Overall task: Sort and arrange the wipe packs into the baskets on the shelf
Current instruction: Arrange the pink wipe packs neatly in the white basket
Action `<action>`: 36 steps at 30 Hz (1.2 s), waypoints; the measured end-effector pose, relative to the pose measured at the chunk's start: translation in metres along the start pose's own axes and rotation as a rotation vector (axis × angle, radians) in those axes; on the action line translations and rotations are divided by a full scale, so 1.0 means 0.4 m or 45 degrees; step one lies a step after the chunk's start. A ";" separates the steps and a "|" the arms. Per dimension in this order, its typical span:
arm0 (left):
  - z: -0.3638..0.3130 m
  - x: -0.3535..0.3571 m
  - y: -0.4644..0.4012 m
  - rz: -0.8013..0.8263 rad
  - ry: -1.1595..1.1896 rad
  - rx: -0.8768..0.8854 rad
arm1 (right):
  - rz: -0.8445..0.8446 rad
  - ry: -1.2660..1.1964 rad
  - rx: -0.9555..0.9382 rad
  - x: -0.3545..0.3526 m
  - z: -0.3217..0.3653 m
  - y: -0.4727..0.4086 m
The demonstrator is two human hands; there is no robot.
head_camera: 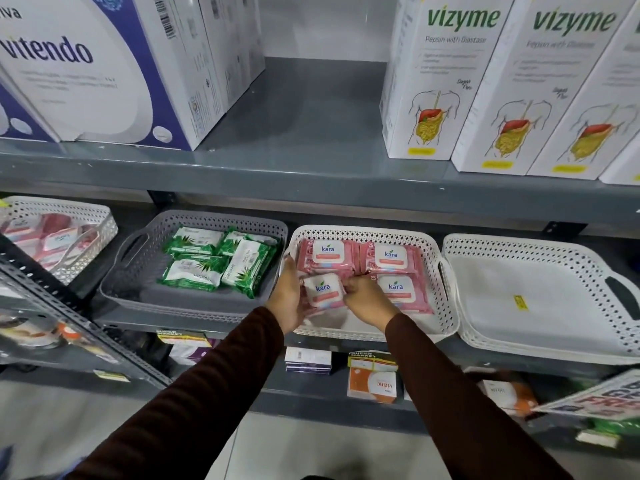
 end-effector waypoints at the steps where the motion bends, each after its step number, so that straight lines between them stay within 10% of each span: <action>1: -0.002 -0.002 -0.005 -0.001 -0.017 0.014 | -0.032 0.025 0.010 0.002 -0.007 0.004; 12: -0.015 -0.018 -0.054 0.014 -0.087 0.135 | -0.269 0.254 -0.026 -0.013 0.029 0.026; 18: -0.003 0.031 -0.045 0.122 -1.826 0.205 | -0.404 0.483 0.077 -0.100 -0.047 0.082; 23: 0.020 0.075 -0.051 0.306 -2.270 -0.002 | -0.304 0.549 0.108 -0.141 -0.127 0.086; 31: -0.016 0.069 -0.038 0.191 -1.735 -0.212 | -0.300 0.586 0.124 -0.129 -0.153 0.063; 36: -0.125 -0.028 0.058 -0.066 -1.394 0.342 | -0.415 0.392 0.057 -0.124 -0.046 0.087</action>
Point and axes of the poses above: each hand's wrist, its own y-axis away from the middle knuckle, its own x-axis out of the palm, z = x × y, the point moved 5 cm from there along -y, towards the middle knuckle, and after that the axes turned 10 degrees about z, right-handed, at the moved point
